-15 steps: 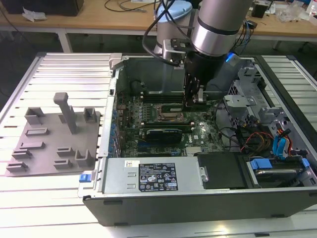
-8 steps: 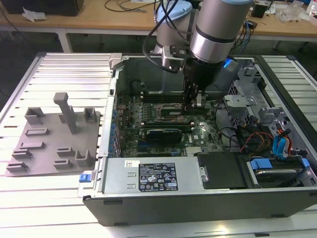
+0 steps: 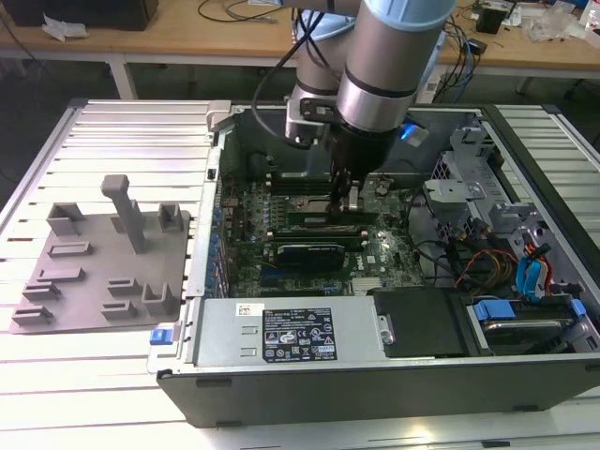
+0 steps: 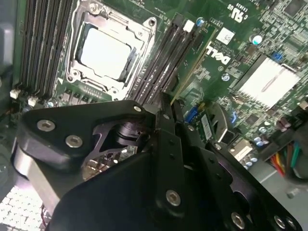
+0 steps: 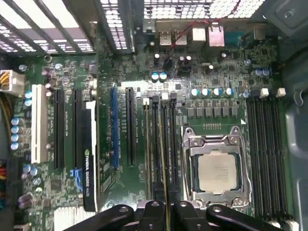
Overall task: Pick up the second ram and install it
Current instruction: 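Insert the second ram into the second slot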
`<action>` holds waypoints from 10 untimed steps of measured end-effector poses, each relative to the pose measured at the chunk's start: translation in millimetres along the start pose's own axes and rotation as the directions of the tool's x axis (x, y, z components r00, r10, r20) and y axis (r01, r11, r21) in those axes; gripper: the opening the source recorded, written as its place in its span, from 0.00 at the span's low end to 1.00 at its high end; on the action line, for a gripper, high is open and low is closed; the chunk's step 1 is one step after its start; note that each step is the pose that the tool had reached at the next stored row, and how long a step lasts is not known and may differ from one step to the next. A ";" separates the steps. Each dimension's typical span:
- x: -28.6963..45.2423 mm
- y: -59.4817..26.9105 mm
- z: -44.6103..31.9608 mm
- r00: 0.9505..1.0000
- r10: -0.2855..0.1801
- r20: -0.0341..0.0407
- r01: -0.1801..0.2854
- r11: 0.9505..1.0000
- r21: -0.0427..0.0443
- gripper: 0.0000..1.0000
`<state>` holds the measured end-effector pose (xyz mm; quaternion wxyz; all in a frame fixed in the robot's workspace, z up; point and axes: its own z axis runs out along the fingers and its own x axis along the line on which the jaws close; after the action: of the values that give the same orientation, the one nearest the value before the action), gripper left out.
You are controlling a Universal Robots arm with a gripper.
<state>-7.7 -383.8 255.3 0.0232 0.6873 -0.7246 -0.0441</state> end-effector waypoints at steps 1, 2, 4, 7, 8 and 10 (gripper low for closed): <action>0.3 4.4 2.5 1.000 0.003 0.000 -0.003 1.000 0.000 0.11; 0.6 8.9 5.0 1.000 0.003 0.000 -0.003 1.000 0.000 0.11; 0.4 11.8 10.7 1.000 0.006 0.001 -0.006 1.000 0.000 0.11; -1.0 11.7 16.3 1.000 0.012 0.001 -0.012 1.000 0.000 0.11; -1.9 11.7 18.4 1.000 0.015 0.001 -0.015 1.000 0.000 0.11; -2.4 13.1 22.2 1.000 0.017 0.002 -0.017 1.000 0.000 0.11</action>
<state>-22.7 -380.0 234.5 0.0229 0.6811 -0.7305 -0.0443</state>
